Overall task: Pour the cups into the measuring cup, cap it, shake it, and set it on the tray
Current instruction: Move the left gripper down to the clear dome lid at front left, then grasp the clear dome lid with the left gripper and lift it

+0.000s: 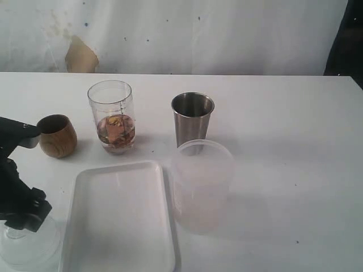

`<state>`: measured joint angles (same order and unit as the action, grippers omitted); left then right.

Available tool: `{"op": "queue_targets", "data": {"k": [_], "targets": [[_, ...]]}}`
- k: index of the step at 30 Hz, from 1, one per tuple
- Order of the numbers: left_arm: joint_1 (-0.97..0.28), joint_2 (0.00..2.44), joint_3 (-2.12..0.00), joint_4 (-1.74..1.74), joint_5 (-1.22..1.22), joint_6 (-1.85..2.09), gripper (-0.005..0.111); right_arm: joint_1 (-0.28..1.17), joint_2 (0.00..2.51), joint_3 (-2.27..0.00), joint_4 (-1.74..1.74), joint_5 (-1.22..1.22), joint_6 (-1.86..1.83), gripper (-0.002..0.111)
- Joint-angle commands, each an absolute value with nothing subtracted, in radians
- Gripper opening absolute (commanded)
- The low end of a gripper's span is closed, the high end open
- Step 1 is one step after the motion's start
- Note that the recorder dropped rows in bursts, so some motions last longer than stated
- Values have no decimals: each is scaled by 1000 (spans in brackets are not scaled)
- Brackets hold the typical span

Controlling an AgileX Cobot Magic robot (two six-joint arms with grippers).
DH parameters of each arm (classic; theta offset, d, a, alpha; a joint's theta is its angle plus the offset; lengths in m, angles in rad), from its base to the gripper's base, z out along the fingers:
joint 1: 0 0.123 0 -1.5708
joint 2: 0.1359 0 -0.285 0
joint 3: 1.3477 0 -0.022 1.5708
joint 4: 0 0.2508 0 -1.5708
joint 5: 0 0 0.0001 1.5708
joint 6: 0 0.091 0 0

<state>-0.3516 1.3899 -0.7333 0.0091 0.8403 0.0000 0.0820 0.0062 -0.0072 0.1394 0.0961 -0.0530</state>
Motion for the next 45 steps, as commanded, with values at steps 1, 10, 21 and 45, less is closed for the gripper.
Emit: {"op": "queue_targets", "data": {"k": [1,10,21,45], "targets": [[-350,1389,-728,-35,832,27,69,89,0,0,138,89,-48,0],[-350,1403,-728,-35,840,23,60,89,0,0,138,89,-48,0],[-350,1456,-728,-38,842,19,36,89,0,0,138,89,-48,0],[-350,1566,-1599,-62,1221,74,0,89,0,0,138,89,-48,0]]}}
